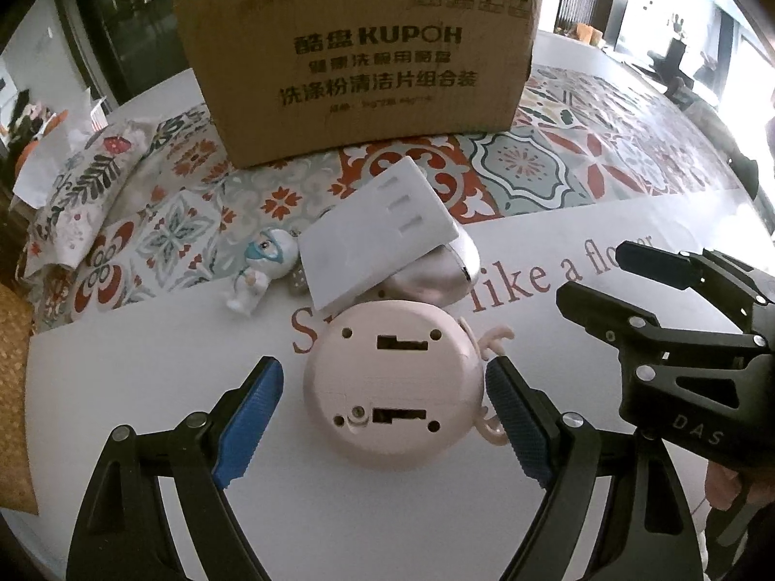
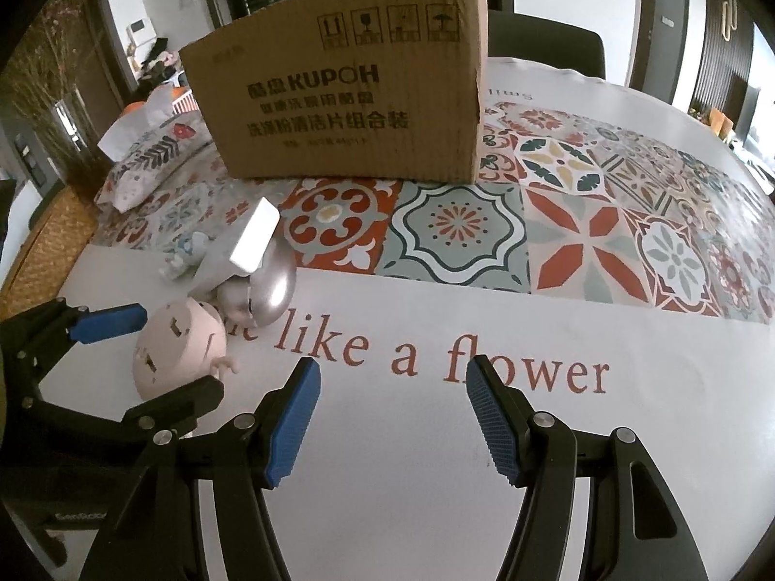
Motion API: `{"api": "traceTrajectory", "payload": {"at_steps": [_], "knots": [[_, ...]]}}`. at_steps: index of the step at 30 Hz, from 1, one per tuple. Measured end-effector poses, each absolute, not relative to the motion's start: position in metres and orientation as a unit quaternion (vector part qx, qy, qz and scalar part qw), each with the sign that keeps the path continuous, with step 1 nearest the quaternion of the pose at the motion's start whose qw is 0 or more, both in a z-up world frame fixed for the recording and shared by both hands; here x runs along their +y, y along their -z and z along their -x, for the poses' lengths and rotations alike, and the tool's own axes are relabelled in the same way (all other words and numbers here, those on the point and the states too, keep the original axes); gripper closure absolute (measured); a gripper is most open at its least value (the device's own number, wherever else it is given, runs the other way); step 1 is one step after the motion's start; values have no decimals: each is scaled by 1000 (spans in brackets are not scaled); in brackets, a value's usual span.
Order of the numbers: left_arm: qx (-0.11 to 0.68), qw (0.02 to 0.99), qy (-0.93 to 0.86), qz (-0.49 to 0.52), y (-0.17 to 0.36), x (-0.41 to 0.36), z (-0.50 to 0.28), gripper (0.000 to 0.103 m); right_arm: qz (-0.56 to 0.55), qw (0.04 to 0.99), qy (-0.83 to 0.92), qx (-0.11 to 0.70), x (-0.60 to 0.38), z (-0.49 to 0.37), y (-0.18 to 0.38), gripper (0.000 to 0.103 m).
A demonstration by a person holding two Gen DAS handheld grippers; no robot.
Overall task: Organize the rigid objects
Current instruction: 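Close the left gripper on the pink speaker while the right gripper grasps the silver ball speaker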
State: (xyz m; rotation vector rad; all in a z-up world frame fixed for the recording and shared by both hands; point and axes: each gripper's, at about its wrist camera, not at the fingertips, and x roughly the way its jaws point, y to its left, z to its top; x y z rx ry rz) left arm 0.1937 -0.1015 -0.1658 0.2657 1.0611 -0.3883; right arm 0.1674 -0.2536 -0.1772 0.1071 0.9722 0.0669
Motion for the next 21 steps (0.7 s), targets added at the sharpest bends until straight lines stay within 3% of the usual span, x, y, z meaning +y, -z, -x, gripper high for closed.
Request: {"api": "traceTrajectory", "payload": {"at_steps": [6, 21], "knots": [[506, 835, 186, -111, 169, -97, -197, 27, -46, 882, -38, 467, -249, -174, 179, 39], [513, 843, 141, -76, 165, -50, -200, 29, -23, 877, -106, 468, -206, -196, 184, 39]]}}
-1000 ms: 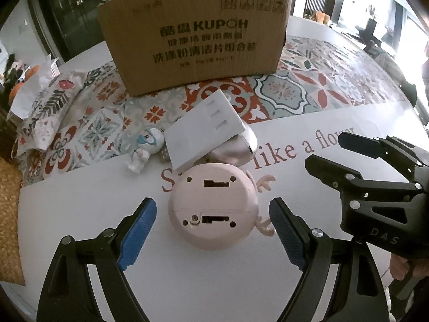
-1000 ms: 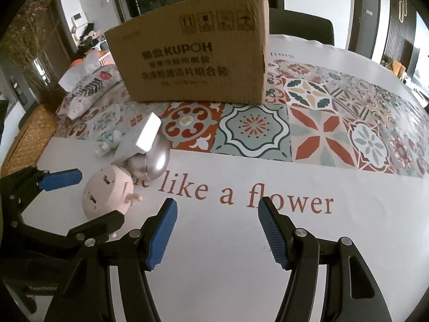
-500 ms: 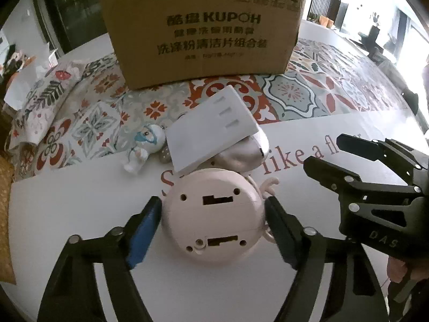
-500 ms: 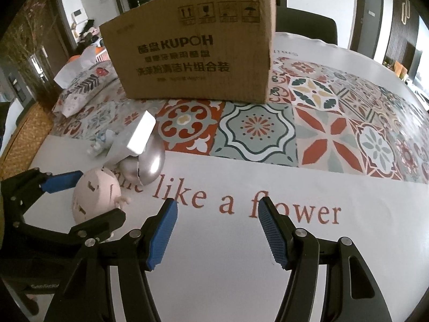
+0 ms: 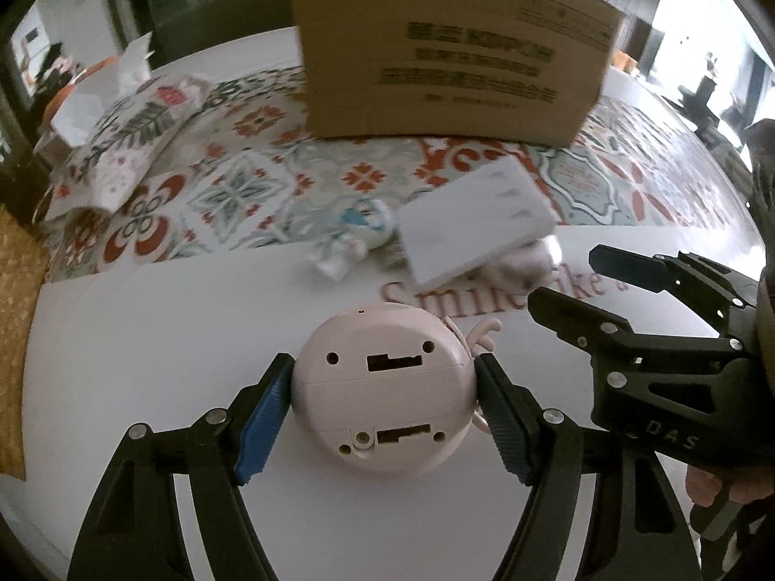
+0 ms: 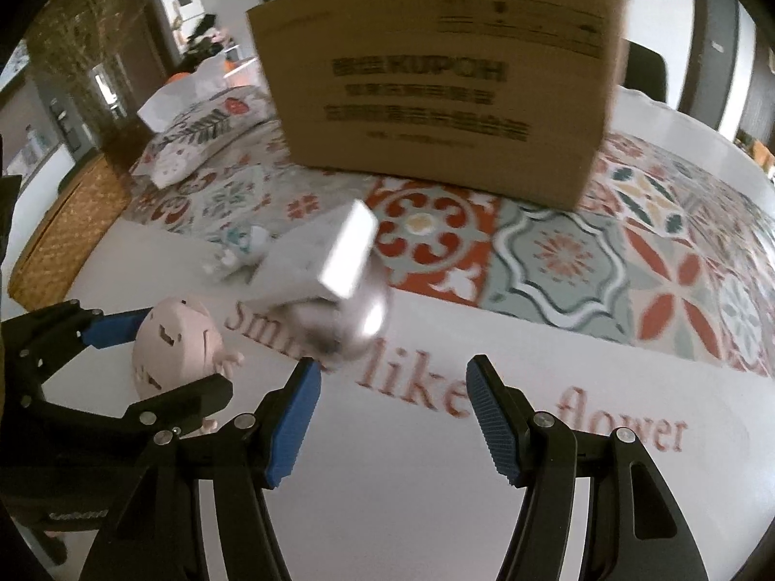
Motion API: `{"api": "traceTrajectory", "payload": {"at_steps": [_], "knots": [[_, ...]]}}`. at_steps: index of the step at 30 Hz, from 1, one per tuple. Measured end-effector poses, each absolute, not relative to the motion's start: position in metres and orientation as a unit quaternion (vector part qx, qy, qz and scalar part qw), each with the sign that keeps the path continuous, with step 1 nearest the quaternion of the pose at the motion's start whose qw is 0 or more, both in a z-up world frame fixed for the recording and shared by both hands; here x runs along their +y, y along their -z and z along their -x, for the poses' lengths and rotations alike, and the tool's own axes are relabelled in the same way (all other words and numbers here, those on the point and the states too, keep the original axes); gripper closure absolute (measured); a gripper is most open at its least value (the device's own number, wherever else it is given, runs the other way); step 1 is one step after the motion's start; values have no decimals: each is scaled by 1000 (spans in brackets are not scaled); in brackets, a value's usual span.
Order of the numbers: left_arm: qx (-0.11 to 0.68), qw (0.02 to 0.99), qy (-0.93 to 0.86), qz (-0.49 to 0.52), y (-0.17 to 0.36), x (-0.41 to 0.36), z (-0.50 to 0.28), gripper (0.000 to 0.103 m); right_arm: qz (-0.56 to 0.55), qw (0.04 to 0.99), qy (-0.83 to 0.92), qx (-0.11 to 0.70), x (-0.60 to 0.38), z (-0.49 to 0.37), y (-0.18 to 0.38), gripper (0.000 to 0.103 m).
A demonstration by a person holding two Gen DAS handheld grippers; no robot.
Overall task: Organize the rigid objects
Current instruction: 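Close the left gripper on the pink speaker while the right gripper grasps the silver ball speaker, then carry the pink and silver speakers over the cardboard box with both grippers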
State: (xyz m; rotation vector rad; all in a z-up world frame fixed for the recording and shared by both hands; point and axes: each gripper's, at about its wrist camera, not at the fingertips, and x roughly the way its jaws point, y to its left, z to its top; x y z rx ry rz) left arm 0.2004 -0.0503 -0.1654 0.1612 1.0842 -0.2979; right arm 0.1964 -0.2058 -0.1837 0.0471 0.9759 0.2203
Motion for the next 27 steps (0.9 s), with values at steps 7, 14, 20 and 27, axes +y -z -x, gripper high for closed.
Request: {"api": "traceTrajectory", "payload": {"at_steps": [7, 14, 20, 27], "knots": [[517, 845, 124, -53, 166, -31, -210, 29, -17, 872, -132, 470, -184, -218, 189, 39], [517, 847, 116, -44, 166, -26, -219, 29, -2, 877, -132, 462, -173, -228, 190, 43], [516, 848, 118, -38, 166, -28, -219, 29, -1, 877, -126, 464, -176, -228, 189, 49], [508, 850, 135, -37, 161, -36, -210, 29, -5, 879, -106, 466, -186, -211, 181, 49]]}}
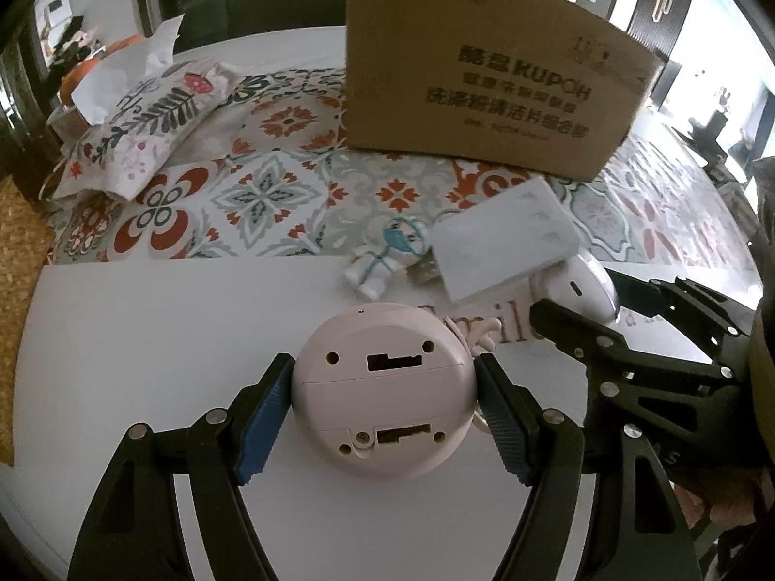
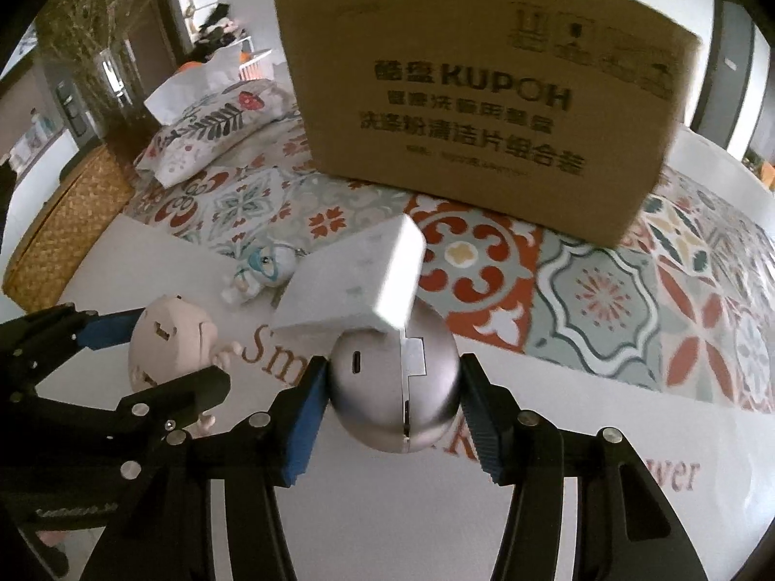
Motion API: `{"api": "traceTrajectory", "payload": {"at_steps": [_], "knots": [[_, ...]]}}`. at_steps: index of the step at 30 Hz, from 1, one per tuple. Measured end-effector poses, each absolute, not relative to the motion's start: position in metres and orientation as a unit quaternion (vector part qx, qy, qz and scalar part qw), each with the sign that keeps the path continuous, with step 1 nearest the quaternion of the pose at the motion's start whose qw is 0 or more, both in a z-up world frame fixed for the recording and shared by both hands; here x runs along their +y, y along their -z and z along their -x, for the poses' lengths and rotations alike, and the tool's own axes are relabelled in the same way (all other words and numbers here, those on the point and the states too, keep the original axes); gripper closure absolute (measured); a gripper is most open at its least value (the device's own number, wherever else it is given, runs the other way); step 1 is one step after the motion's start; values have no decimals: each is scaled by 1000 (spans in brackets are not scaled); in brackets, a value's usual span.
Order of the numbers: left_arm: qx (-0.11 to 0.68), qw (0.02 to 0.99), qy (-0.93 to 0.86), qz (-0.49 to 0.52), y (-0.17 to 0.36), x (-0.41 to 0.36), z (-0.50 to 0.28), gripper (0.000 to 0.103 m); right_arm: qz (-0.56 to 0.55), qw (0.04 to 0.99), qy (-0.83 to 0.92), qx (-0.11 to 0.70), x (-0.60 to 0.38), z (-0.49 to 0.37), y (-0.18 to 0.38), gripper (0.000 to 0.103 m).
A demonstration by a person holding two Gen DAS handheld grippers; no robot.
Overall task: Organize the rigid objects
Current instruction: 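Carry the pink and silver speakers over the cardboard box with both grippers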
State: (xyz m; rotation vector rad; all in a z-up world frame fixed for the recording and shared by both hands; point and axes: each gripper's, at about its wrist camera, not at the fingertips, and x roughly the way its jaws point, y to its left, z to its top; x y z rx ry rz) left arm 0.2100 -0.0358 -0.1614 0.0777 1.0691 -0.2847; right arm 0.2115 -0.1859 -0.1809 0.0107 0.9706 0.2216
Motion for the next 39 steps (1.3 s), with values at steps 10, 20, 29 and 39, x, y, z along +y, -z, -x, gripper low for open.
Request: {"api": "traceTrajectory", "payload": {"at_steps": [10, 20, 29, 39], "knots": [[478, 864, 154, -40, 138, -49, -198, 29, -25, 893, -73, 444, -204, -186, 157, 49], [439, 882, 166, -40, 102, -54, -202, 29, -29, 912, -53, 406, -212, -181, 117, 49], [396, 901, 170, -50, 62, -59, -217, 29, -29, 928, -36, 370, -218, -189, 81, 49], [363, 912, 182, -55, 23, -65, -239, 29, -32, 942, -21, 332, -223, -204, 40, 49]]}}
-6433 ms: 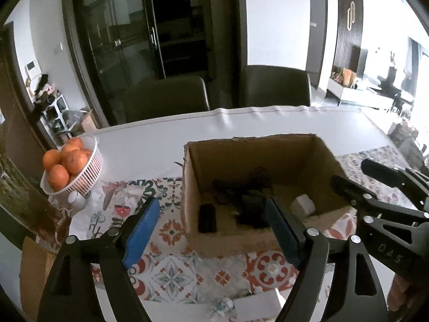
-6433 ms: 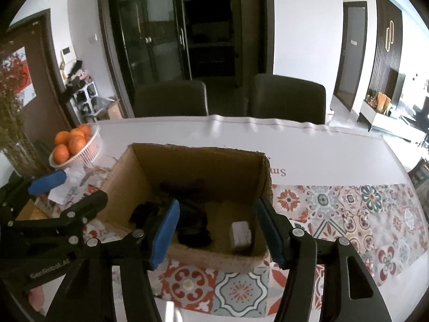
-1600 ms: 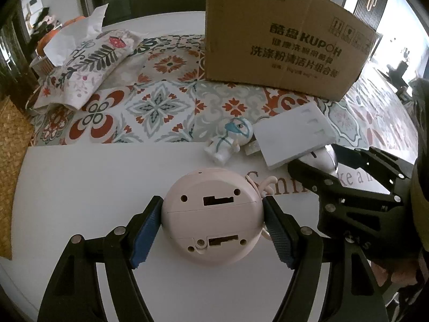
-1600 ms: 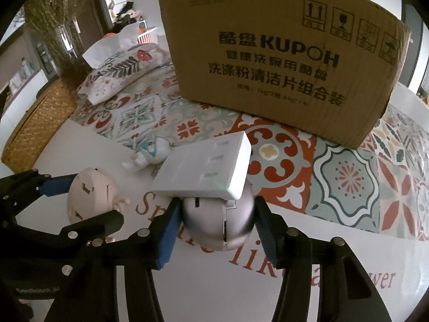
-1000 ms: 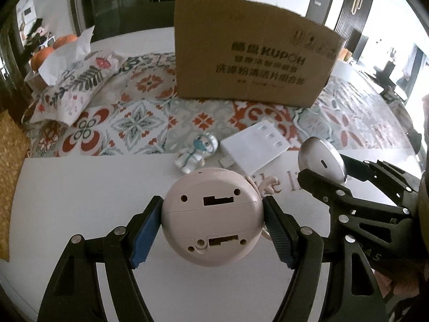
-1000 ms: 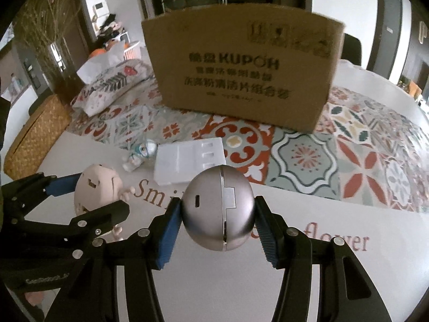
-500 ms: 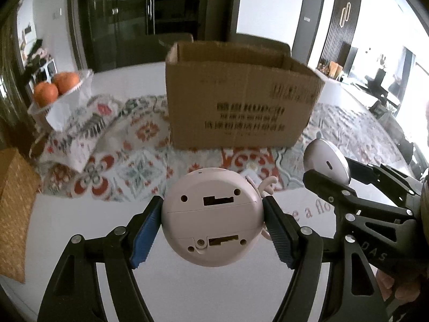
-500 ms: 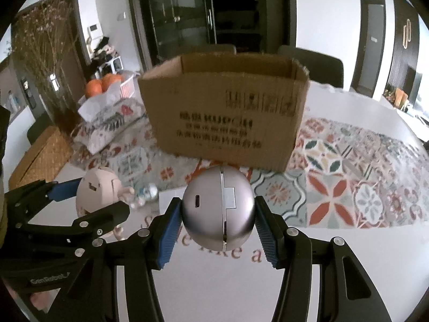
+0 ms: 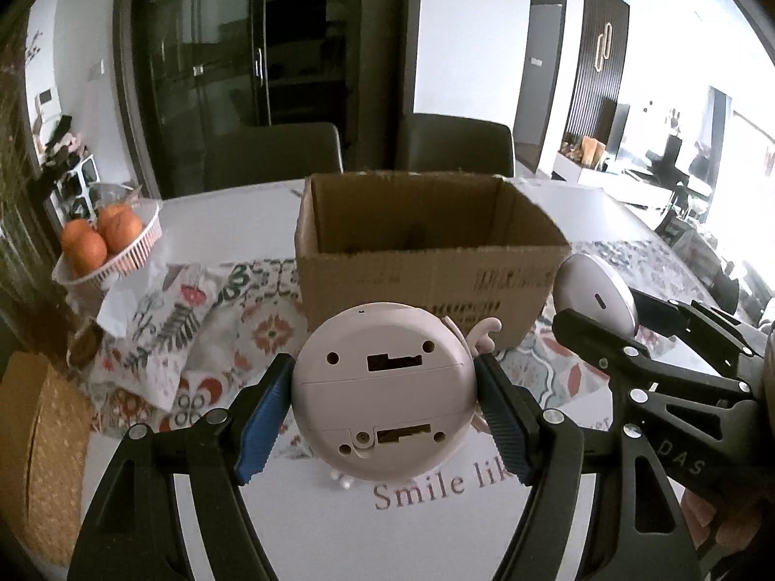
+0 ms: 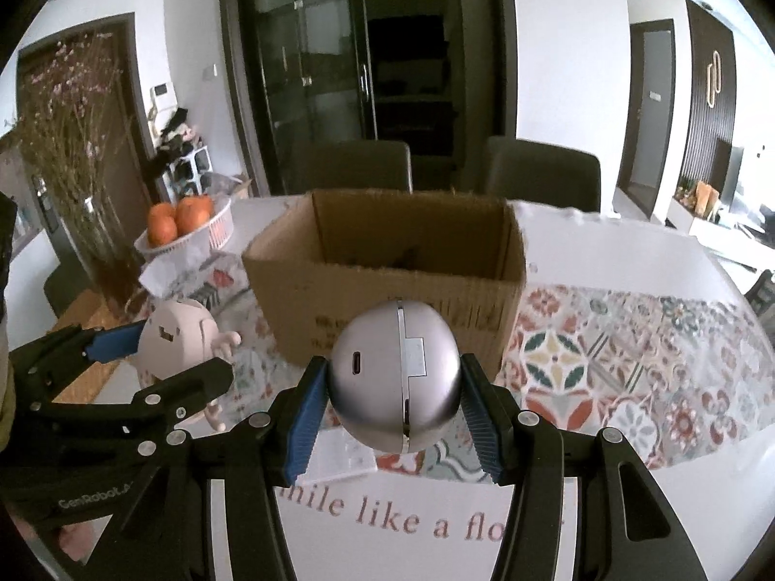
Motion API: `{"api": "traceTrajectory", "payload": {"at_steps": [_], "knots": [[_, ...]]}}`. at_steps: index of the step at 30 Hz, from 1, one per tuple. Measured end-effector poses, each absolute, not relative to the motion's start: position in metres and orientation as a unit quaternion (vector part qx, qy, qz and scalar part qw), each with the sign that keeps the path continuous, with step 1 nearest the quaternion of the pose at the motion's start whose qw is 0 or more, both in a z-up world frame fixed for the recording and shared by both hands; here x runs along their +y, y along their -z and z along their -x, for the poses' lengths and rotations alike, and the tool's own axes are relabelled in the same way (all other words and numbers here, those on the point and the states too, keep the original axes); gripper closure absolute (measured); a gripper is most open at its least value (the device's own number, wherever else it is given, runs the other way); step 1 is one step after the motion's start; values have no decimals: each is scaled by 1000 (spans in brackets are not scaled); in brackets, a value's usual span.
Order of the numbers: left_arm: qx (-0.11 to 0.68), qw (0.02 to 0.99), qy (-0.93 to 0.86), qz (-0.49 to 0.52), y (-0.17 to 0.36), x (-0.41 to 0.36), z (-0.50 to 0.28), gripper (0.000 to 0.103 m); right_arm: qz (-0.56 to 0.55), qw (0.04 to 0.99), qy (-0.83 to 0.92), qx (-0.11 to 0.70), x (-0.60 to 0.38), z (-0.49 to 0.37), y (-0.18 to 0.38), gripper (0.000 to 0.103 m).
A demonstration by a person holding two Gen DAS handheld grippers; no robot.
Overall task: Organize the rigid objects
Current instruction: 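Carry the pink and silver speakers over the cardboard box with both grippers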
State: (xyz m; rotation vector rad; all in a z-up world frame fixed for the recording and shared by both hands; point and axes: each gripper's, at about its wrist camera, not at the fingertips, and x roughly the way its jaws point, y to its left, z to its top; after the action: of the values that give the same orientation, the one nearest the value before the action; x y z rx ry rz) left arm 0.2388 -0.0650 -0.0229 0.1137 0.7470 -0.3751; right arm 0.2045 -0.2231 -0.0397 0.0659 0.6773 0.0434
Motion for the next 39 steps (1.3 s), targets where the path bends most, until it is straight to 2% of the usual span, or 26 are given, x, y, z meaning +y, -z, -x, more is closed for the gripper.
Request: {"api": "traceTrajectory", "payload": {"at_steps": [15, 27, 39], "knots": [[337, 921, 185, -59, -13, -81, -281, 29, -34, 950, -3, 311, -236, -241, 4, 49], [349, 916, 183, -71, -33, -98, -326, 29, -65, 937, -7, 343, -257, -290, -5, 49], [384, 904, 177, -69, -30, -108, -363, 29, -79, 916, -13, 394, -269, -329, -1, 49]]}}
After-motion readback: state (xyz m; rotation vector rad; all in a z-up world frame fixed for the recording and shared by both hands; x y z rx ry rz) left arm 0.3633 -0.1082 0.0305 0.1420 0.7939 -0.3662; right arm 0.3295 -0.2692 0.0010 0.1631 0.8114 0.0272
